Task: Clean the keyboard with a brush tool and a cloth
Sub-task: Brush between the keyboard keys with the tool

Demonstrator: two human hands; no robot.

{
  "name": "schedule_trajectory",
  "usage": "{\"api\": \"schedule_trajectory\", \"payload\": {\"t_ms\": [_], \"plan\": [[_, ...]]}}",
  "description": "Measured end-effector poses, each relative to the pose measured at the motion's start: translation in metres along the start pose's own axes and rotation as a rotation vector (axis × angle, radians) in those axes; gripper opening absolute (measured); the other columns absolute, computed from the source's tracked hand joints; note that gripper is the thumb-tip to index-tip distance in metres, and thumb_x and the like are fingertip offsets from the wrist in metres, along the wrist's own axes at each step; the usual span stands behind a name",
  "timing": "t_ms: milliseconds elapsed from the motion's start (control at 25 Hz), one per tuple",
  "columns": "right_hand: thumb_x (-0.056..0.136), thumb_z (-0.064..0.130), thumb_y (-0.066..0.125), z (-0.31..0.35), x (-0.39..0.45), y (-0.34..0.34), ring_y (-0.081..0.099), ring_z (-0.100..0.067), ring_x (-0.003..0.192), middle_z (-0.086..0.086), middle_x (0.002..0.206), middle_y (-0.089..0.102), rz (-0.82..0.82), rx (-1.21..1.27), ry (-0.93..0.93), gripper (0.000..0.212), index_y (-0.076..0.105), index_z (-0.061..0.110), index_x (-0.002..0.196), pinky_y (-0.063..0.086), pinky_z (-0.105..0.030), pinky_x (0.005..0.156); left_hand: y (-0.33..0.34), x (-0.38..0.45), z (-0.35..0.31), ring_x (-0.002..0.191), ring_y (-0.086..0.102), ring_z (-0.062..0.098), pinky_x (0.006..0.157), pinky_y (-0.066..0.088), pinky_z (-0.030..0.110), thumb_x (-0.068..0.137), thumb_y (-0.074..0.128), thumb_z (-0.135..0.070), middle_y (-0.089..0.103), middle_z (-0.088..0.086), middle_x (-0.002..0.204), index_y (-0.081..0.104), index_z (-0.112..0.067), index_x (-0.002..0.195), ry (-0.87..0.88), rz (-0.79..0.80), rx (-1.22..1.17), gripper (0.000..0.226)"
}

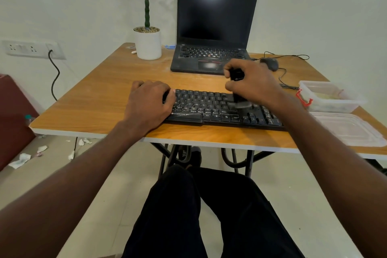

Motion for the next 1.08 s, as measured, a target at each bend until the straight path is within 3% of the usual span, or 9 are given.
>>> {"api": "schedule_trajectory", "payload": {"t_ms": [160,240,320,520,600,800,880,1080], "plan": [[0.093,0.019,0.070,-0.005,-0.002,-0.003,0.062,-0.016,0.100,0.014,0.104,0.058,0.043,0.077,-0.006,0.024,0.057,0.035,0.107,0.052,-0.024,0.071,-0.001,0.000,-0.001,0.084,0.061,0.020,0.095,0.038,0.047,0.108,0.042,-0.040,0.074,-0.002,0.093,0.072,-0.017,0.095,0.002,-0.002,0.002,0.041],[0.091,0.021,0.070,-0.008,-0.004,-0.003,0.062,-0.017,0.096,0.014,0.099,0.058,-0.020,-0.020,0.006,0.024,0.057,0.035,0.106,0.048,-0.020,0.066,-0.001,0.000,-0.001,0.083,0.061,0.020,0.095,0.038,0.047,0.108,0.042,-0.040,0.074,-0.002,0.092,0.072,-0.017,0.094,-0.001,-0.008,0.001,0.041],[0.094,0.023,0.069,-0.014,-0.008,-0.004,0.063,-0.014,0.095,0.010,0.104,0.060,-0.118,0.039,0.023,0.025,0.056,0.035,0.112,0.051,-0.018,0.066,-0.002,0.000,-0.001,0.083,0.061,0.019,0.095,0.038,0.046,0.108,0.042,-0.040,0.074,-0.002,0.092,0.072,-0.017,0.094,-0.002,-0.006,-0.006,0.040],[0.092,0.025,0.069,-0.016,-0.017,-0.001,0.063,-0.016,0.098,0.007,0.107,0.061,-0.187,-0.050,0.010,0.027,0.055,0.037,0.112,0.054,-0.024,0.074,-0.001,0.000,-0.002,0.083,0.061,0.020,0.095,0.038,0.047,0.108,0.043,-0.038,0.074,-0.002,0.092,0.072,-0.017,0.093,-0.006,-0.007,-0.005,0.039],[0.094,0.024,0.069,-0.016,-0.017,-0.002,0.063,-0.015,0.101,0.010,0.108,0.060,-0.141,0.080,0.005,0.028,0.055,0.037,0.113,0.058,-0.026,0.076,-0.002,0.000,-0.002,0.084,0.061,0.020,0.096,0.038,0.047,0.108,0.043,-0.038,0.074,-0.002,0.093,0.072,-0.017,0.094,-0.007,-0.002,-0.009,0.038],[0.094,0.023,0.070,-0.013,-0.022,-0.002,0.062,-0.011,0.099,0.016,0.106,0.058,-0.093,0.065,-0.024,0.027,0.056,0.036,0.113,0.058,-0.026,0.076,-0.002,0.000,-0.002,0.081,0.059,0.019,0.095,0.037,0.047,0.109,0.044,-0.037,0.074,-0.002,0.092,0.071,-0.017,0.093,-0.009,-0.011,0.000,0.038],[0.094,0.020,0.069,-0.009,-0.026,-0.004,0.061,-0.010,0.098,0.019,0.104,0.056,0.008,0.133,-0.072,0.025,0.057,0.033,0.111,0.058,-0.026,0.074,-0.003,0.000,-0.003,0.080,0.057,0.019,0.095,0.037,0.047,0.109,0.044,-0.037,0.073,-0.002,0.091,0.071,-0.017,0.092,-0.006,-0.010,-0.002,0.038],[0.096,0.022,0.068,-0.006,-0.030,-0.003,0.059,-0.016,0.106,0.007,0.115,0.058,-0.004,0.106,-0.133,0.026,0.055,0.035,0.115,0.060,-0.038,0.083,-0.003,-0.001,-0.003,0.082,0.059,0.020,0.095,0.036,0.047,0.109,0.044,-0.037,0.073,-0.002,0.091,0.071,-0.017,0.092,-0.006,-0.012,0.000,0.037]]}}
Point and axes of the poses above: each hand's wrist, its own x-axis towards the middle knuckle, its own y-axis out of the palm, z = x × y, the point moved 3 cm from there along x, towards the middle knuckle
